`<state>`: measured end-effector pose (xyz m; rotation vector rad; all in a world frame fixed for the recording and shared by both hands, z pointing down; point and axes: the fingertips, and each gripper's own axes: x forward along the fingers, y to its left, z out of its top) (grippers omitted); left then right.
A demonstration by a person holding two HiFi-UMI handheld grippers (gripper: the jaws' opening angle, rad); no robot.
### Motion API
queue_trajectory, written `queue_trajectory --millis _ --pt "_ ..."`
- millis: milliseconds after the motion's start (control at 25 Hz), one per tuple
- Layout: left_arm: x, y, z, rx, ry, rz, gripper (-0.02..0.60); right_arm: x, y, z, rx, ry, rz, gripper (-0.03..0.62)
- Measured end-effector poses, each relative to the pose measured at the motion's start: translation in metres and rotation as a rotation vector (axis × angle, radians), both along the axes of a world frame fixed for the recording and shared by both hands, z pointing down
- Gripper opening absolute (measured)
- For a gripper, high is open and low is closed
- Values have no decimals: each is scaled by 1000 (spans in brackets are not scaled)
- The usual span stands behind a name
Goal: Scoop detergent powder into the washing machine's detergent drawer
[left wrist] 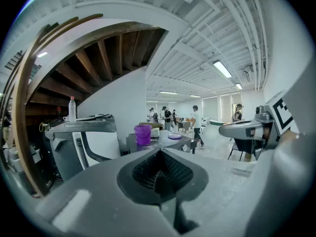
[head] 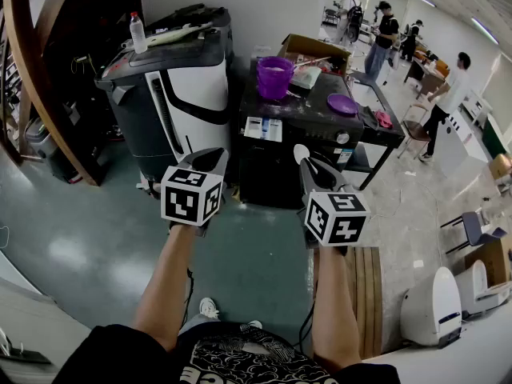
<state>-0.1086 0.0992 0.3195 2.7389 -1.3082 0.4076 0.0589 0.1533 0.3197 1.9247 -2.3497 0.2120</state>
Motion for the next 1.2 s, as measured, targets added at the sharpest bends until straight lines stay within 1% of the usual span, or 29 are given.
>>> queue_trajectory --millis 200,360,600,840,1200 --pt "18 -2 -1 9 4 4 0 13 -3 1 1 0 -13 37" --pt "32 -5 5 1 -15 21 0 22 -8 6 -3 -3 -19 37" --pt "43 -24 10 -1 -16 34 0 26 -26 15 -19 -1 -28 37" --pt "54 -61 17 -13 -6 66 0 30 -63 22 -35 17 -21 37" --pt "67 -143 13 -31 24 108 0 33 -138 18 -57 43 -1 37"
